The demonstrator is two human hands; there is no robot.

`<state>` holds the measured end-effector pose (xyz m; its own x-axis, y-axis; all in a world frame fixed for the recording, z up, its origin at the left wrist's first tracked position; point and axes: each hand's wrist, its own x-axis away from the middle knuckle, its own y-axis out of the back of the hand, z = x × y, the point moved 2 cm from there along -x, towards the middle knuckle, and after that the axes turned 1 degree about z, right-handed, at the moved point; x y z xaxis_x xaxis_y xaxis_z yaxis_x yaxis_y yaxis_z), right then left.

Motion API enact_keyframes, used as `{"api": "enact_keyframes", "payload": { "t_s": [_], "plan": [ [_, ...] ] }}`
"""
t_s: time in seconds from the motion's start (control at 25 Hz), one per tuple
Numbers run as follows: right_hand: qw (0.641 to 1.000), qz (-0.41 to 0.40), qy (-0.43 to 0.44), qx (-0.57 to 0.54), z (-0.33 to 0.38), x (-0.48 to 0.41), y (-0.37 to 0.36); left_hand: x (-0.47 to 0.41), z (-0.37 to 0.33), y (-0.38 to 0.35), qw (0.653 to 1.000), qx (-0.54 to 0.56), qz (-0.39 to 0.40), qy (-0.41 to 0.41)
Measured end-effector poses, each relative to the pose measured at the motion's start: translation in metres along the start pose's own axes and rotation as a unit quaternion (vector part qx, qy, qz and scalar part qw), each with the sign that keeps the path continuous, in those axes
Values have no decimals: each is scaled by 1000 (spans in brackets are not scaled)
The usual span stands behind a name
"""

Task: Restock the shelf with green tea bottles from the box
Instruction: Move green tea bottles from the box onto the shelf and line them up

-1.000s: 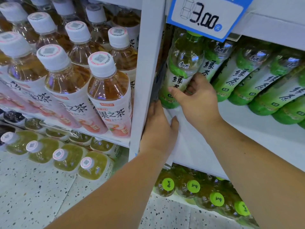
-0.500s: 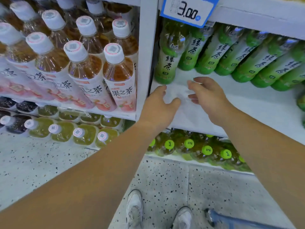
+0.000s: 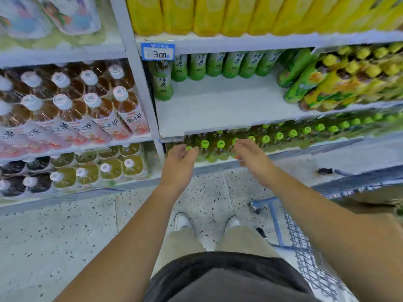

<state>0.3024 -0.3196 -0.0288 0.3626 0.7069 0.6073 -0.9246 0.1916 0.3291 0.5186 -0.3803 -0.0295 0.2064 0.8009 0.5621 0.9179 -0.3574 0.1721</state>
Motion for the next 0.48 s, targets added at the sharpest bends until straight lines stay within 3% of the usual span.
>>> {"api": "enact_keyframes", "payload": {
  "t_s": [0.16,0.48],
  "plan": [
    [999,-10,-14,-43,-38,60,25,46,-19,-42,996,-41,73,-43],
    [981,-117,-28,-155,-121,167,134,117,-57,-146,960,-148,201,-125]
  ]
}}
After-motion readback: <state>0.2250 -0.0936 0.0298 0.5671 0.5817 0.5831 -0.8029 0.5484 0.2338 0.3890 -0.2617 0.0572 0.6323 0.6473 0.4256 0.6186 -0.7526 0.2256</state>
